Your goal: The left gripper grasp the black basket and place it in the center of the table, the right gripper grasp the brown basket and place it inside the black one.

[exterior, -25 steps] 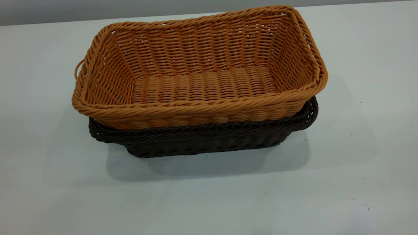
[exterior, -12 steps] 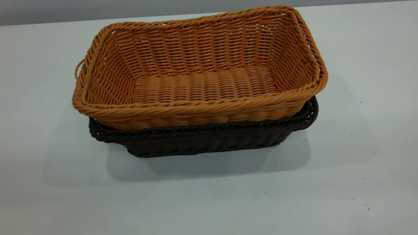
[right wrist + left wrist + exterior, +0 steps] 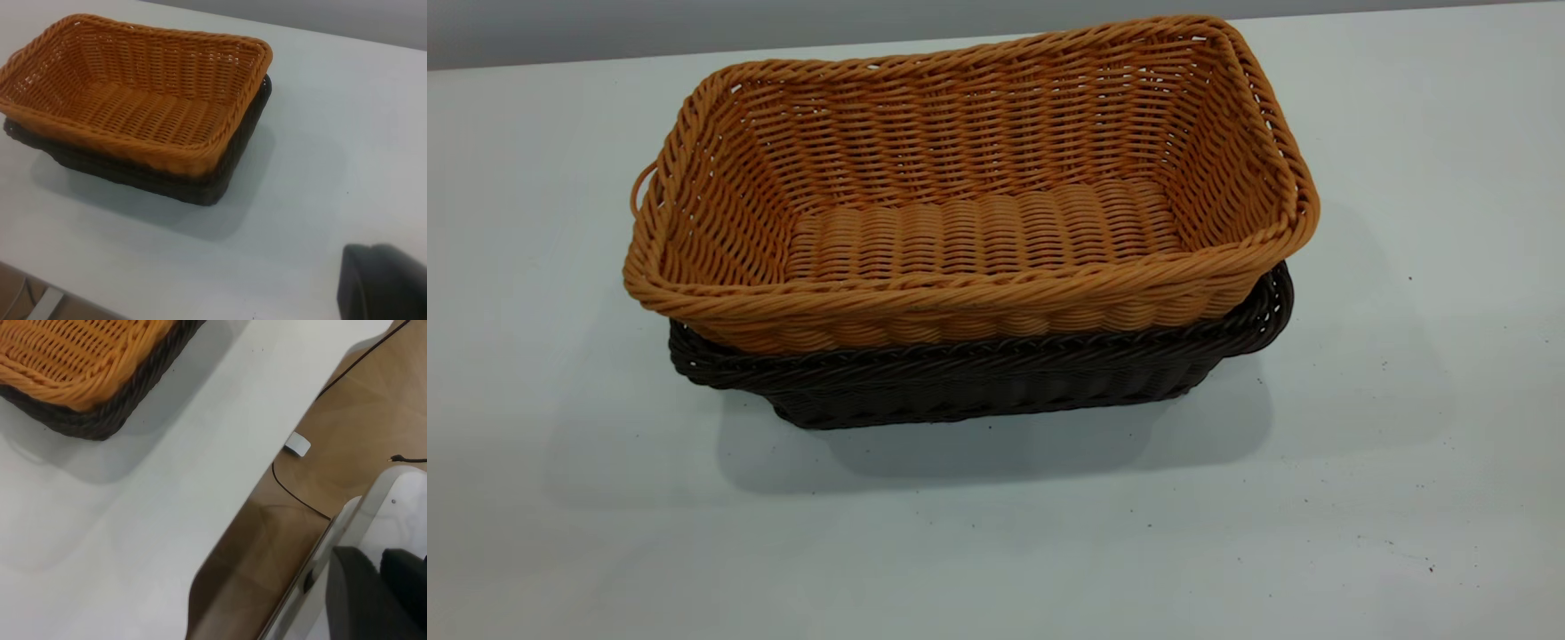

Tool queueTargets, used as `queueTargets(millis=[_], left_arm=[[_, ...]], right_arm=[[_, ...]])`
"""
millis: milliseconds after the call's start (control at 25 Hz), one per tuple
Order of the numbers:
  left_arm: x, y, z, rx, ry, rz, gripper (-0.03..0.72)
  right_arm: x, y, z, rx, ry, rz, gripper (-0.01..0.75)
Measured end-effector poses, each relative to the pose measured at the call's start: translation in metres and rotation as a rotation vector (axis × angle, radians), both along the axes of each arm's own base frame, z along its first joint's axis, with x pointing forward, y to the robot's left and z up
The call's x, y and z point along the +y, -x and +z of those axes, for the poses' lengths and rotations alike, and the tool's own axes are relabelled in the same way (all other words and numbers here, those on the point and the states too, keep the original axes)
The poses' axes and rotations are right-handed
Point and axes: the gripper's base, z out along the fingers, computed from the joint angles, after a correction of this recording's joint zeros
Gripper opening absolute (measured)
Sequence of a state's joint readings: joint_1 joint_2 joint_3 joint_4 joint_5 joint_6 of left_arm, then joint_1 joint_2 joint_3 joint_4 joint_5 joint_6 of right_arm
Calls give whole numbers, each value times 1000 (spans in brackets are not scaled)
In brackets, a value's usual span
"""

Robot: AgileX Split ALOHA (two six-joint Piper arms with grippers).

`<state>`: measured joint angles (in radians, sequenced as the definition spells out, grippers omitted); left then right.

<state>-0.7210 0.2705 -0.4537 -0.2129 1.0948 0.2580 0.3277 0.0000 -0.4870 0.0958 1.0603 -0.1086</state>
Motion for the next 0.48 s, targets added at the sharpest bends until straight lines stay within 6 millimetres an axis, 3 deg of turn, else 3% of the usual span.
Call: queueTargets(millis=[280, 480], left_arm=[[3, 2, 1, -19, 18, 18, 10], [12, 9, 2, -84, 75, 47, 1]], right_arm=[[0, 0, 0, 0, 1, -1, 2], [0, 0, 0, -1, 2, -2, 2]])
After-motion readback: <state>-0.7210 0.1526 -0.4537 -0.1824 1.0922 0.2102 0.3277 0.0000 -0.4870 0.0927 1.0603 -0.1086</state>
